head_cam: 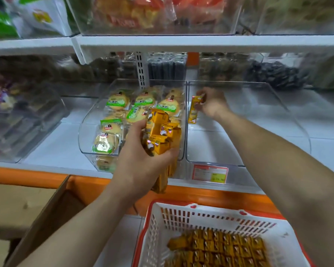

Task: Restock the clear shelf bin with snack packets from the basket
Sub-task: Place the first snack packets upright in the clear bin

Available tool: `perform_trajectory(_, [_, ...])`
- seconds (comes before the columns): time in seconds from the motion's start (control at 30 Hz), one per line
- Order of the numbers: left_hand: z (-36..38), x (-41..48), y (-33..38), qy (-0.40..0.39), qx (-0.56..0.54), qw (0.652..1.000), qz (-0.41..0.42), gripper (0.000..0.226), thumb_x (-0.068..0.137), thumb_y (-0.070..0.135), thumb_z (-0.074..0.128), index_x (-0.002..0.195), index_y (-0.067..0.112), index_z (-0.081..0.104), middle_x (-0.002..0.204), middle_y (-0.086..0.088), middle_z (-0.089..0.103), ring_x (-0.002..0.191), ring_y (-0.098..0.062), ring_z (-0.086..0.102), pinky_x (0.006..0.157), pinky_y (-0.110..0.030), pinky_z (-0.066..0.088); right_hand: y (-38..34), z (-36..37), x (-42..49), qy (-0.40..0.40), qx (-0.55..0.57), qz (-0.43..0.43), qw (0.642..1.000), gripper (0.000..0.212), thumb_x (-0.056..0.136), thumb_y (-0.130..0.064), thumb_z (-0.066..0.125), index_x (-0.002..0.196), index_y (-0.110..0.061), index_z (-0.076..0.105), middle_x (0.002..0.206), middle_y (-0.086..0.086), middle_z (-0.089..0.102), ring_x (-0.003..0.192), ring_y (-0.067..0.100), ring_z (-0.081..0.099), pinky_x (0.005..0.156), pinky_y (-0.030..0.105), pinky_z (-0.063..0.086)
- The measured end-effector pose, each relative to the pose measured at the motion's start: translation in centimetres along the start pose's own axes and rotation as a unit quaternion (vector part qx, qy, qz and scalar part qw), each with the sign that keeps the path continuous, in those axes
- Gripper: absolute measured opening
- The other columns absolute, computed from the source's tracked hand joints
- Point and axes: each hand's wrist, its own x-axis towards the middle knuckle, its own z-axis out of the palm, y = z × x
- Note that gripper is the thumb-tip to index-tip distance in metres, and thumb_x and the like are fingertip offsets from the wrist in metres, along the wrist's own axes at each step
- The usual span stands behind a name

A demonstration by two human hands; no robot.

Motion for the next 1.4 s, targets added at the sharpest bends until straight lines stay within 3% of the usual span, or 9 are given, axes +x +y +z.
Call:
perform_trajectory(0.1, [-0.1,-0.2,-0.3,0.000,0.005,1.000,0.005,0.063,0.078,0.025,0.086,0.128,0.037,0.049,0.098,0.024,0.072,0.084,0.002,0.072,0.065,-0.015,0.058,-0.7,0.2,-0.4,0.001,0.020,0.033,0.999,0.050,0.078,-0.009,0.079,0.125,-0.011,0.060,0.090,0.010,0.065,0.079,0.021,0.059,0.071,0.029,0.049])
perform_trajectory(0.3, [0.0,-0.6,0.5,0.017,-0.012,1.000,-0.009,0.051,0.081,0.022,0.084,0.117,0.039,0.053,0.093,0.020,0.072,0.081,0.000,0.071,0.064,-0.021,0.061,-2.5,-3.7,-4.3,-0.015,-0.038,0.011,0.999,0.069,0.081,-0.028,0.078,0.140,-0.012,0.045,0.119,0.010,0.063,0.108,0.028,0.060,0.091,0.032,0.047])
perform_trajectory(0.5, [0.7,-1.8,2.6,0.021,-0.069,0.995,-0.068,0.048,0.081,0.020,0.084,0.121,0.026,0.057,0.088,0.011,0.076,0.080,-0.009,0.075,0.075,-0.041,0.064,-5.1,-10.6,-17.8,-0.089,0.166,-0.016,0.982,0.030,0.078,-0.021,0.083,0.103,-0.025,0.066,0.090,-0.002,0.067,0.074,0.017,0.061,0.070,0.025,0.051])
perform_trajectory(0.6, [2.2,-2.7,3.8,-0.002,-0.089,0.992,-0.085,0.037,0.082,0.021,0.083,0.111,0.024,0.061,0.084,0.004,0.076,0.081,-0.015,0.075,0.079,-0.044,0.062,-6.0,-12.3,-24.4,-0.152,0.258,0.004,0.954,0.032,0.082,-0.018,0.078,0.110,-0.029,0.066,0.094,-0.003,0.071,0.075,0.030,0.067,0.064,0.029,0.054])
perform_trajectory(0.73, [5.2,-4.4,5.8,-0.043,-0.120,0.988,-0.085,0.033,0.082,0.011,0.082,0.107,0.019,0.063,0.074,0.003,0.074,0.070,-0.012,0.074,0.059,-0.026,0.058,-6.6,-12.1,-29.1,-0.185,0.320,0.031,0.929,0.050,0.084,-0.023,0.076,0.126,-0.042,0.055,0.108,-0.005,0.068,0.086,0.020,0.074,0.071,0.035,0.060])
perform_trajectory(0.9, [7.3,-5.7,6.9,-0.080,-0.124,0.983,-0.107,0.047,0.081,0.014,0.084,0.122,0.014,0.061,0.098,-0.014,0.078,0.089,-0.031,0.076,0.079,-0.047,0.063,-5.9,-12.8,-31.1,-0.162,0.374,0.030,0.913,0.048,0.083,-0.015,0.078,0.123,-0.036,0.062,0.104,0.003,0.071,0.091,0.025,0.074,0.081,0.041,0.061])
perform_trajectory(1.13, [7.3,-5.1,7.1,-0.088,-0.132,0.978,-0.138,0.034,0.086,0.024,0.079,0.115,0.017,0.064,0.087,-0.006,0.072,0.083,-0.026,0.076,0.060,-0.036,0.057,-4.2,-14.8,-30.3,-0.202,0.569,0.103,0.790,0.043,0.082,-0.006,0.062,0.124,-0.010,0.064,0.106,0.015,0.073,0.093,0.032,0.072,0.075,0.036,0.060])
perform_trajectory(1.27, [7.5,-4.7,6.8,-0.083,-0.117,0.981,-0.128,0.038,0.083,0.032,0.082,0.115,0.023,0.063,0.081,-0.003,0.066,0.080,-0.028,0.070,0.067,-0.047,0.061,-2.8,-15.3,-29.0,-0.145,0.548,0.131,0.813,0.038,0.086,-0.010,0.059,0.122,-0.016,0.066,0.085,0.008,0.068,0.068,0.023,0.066,0.056,0.028,0.048])
perform_trajectory(1.4, [7.3,-3.8,6.2,-0.074,-0.117,0.985,-0.104,0.040,0.083,0.029,0.083,0.118,0.026,0.063,0.076,0.007,0.070,0.077,-0.021,0.072,0.063,-0.032,0.058,-1.2,-15.3,-27.6,-0.048,0.454,0.143,0.878,0.034,0.086,-0.008,0.071,0.119,-0.012,0.064,0.080,0.009,0.067,0.059,0.017,0.055,0.052,0.029,0.038])
